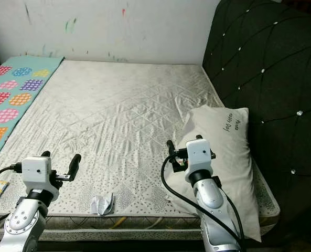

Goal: Clean up the room

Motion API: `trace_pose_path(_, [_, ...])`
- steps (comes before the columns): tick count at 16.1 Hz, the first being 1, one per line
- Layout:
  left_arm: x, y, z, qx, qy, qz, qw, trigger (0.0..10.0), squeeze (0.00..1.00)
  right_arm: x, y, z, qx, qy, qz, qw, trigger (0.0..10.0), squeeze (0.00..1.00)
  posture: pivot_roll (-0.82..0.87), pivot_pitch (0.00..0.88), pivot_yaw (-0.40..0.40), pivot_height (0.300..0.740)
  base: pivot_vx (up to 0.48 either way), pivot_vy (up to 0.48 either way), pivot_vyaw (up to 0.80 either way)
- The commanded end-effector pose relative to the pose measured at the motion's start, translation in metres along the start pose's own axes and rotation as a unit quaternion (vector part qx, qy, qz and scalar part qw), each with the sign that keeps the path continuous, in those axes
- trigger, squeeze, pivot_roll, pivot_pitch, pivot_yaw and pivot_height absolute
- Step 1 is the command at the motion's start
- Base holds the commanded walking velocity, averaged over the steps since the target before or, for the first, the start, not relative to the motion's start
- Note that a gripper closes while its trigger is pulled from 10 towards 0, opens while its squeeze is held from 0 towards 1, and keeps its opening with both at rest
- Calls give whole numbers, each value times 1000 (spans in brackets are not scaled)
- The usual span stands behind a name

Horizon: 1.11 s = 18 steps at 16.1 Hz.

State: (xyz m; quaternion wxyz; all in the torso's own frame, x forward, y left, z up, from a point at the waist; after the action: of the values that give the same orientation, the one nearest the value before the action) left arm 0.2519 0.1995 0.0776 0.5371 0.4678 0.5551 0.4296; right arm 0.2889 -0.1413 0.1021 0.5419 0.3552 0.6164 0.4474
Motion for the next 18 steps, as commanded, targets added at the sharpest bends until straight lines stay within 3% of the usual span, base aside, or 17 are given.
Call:
trace_pose_path(1, [1,1,1,1,3,1,1000,10000,0,-2,4,2,-6,-2,-3,1000,10000,0,-89,0,-51,740,0,0,0])
trace_pose_path(14, [1,1,1,1,3,1,1000,10000,0,-2,4,2,-6,-2,-3,1000,10000,0,-89,0,-51,740,0,0,0])
trace_pose_path(15, [1,1,1,2,3,0,1000,10000,0,-2,4,2,-6,-3,-3,1000,10000,0,0,0,0,740,0,0,0])
trace_pose_path(16, [1,-1,3,4,8,-20,1000,10000,0,-3,-9,3,49,-8,12,999,10000,0,-92,0,-62,740,0,0,0])
trace_pose_path(18, [1,-2,4,4,12,-30,999,10000,0,0,-11,3,63,-5,17,998,10000,0,-92,0,-62,740,0,0,0])
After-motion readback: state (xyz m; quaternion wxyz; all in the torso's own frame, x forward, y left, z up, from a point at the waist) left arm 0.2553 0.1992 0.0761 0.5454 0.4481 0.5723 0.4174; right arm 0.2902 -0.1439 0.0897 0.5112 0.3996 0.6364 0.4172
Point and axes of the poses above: a point about 5 cm out from each wrist's last joint towards the gripper, its own z axis pointing out of the wrist towards the gripper, its own y axis along the axis of the wrist's last joint, x = y × z, the point moved 1 cm from there along z, pointing out of the wrist towards the gripper, and after that the axes turned 14 degrees about -z, right-handed, at the moved point
